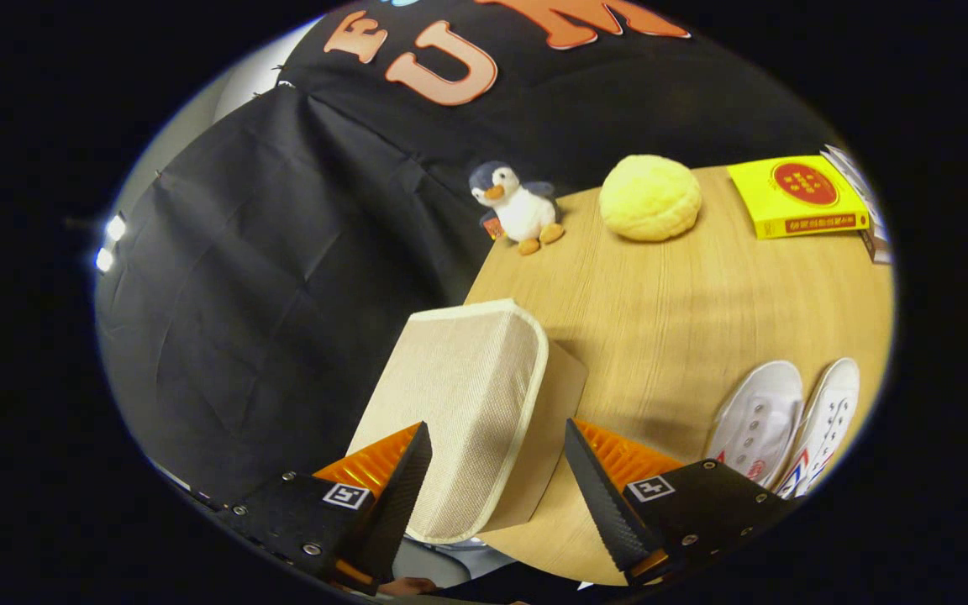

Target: Open the storage box then place both shoes into the box .Put the left shoe in first, then the right shoe, with the right side of both shoes facing outward in a uniform manner.

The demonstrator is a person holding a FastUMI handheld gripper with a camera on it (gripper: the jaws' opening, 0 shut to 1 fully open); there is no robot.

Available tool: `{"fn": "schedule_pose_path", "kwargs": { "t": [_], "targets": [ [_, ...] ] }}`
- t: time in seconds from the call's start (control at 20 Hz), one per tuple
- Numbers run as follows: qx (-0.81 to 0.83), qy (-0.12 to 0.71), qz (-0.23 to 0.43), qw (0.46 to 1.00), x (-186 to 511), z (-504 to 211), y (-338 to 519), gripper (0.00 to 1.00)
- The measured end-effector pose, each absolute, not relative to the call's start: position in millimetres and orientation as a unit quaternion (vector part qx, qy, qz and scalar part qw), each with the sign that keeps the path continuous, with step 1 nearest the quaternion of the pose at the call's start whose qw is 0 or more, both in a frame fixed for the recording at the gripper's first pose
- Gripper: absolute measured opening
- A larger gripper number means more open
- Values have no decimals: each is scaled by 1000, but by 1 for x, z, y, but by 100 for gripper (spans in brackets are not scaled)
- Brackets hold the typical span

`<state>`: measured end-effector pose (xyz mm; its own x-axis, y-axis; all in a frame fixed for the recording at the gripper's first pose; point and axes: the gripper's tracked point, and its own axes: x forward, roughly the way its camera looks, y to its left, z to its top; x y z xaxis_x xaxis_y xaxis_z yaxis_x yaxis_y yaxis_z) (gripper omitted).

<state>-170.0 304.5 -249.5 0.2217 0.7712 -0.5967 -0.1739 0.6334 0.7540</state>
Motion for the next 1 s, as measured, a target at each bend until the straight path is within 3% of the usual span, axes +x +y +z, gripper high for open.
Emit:
{"fn": "schedule_pose_path", "kwargs": {
  "t": [0.45,0.6,0.9,1.0],
  "targets": [
    [390,573,342,635,-193,-266,360,95],
    [407,569,343,627,-188,-254,356,92],
    [443,529,371,622,-169,-181,342,66],
    [441,501,395,632,-162,-147,351,50]
  ]
}}
